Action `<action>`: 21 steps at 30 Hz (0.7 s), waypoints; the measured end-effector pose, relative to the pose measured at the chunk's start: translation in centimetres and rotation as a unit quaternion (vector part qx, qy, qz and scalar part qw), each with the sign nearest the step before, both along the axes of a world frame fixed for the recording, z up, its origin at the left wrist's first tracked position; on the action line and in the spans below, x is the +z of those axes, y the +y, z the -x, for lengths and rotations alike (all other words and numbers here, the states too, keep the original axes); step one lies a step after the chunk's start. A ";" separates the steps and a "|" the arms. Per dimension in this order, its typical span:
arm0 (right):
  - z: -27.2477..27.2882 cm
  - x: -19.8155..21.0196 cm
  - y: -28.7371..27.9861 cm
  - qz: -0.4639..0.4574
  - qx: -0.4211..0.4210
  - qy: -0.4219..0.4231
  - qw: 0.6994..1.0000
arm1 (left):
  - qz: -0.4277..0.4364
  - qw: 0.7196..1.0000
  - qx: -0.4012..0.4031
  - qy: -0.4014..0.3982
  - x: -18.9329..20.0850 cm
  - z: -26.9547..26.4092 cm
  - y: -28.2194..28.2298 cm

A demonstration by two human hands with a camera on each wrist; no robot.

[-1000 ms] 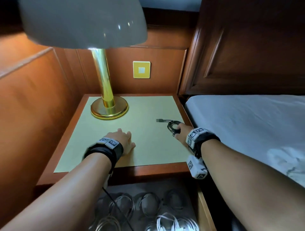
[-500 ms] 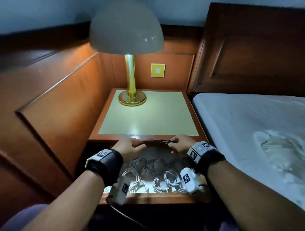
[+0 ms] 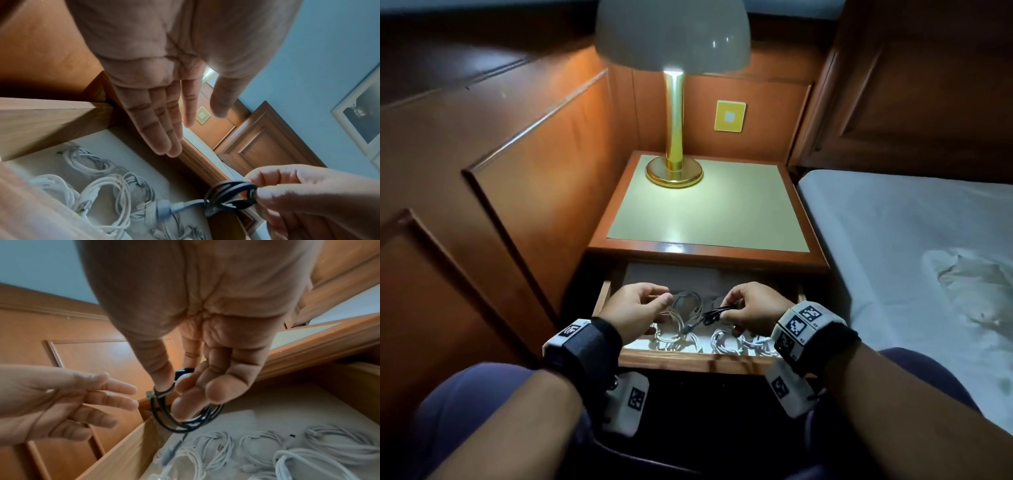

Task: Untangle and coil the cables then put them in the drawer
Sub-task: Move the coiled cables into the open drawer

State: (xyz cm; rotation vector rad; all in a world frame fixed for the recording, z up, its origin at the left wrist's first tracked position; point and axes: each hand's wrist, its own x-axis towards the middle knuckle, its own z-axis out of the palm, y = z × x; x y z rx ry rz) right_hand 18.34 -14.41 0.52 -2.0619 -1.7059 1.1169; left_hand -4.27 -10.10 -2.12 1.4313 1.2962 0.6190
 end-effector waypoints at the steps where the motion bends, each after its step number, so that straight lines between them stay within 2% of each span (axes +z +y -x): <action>1: 0.0 -0.2 0.5 0.008 0.010 -0.018 1.000 | -0.003 1.000 -0.001 0.011 -0.1 0.1 0.5; 6: 0.3 -1.0 2.8 0.046 0.046 -0.089 0.994 | -0.026 0.998 -0.007 0.049 -0.2 0.1 2.4; 12: 1.1 -0.9 4.9 0.011 0.102 -0.158 0.982 | -0.076 0.987 -0.037 0.135 0.8 -0.6 4.0; 16: 1.1 -1.0 6.2 0.015 0.109 -0.155 0.982 | -0.105 0.976 -0.047 0.187 1.4 -0.9 5.0; 21: 0.7 -1.7 6.9 0.016 0.108 -0.170 0.979 | -0.124 0.969 -0.056 0.205 1.8 -1.4 6.1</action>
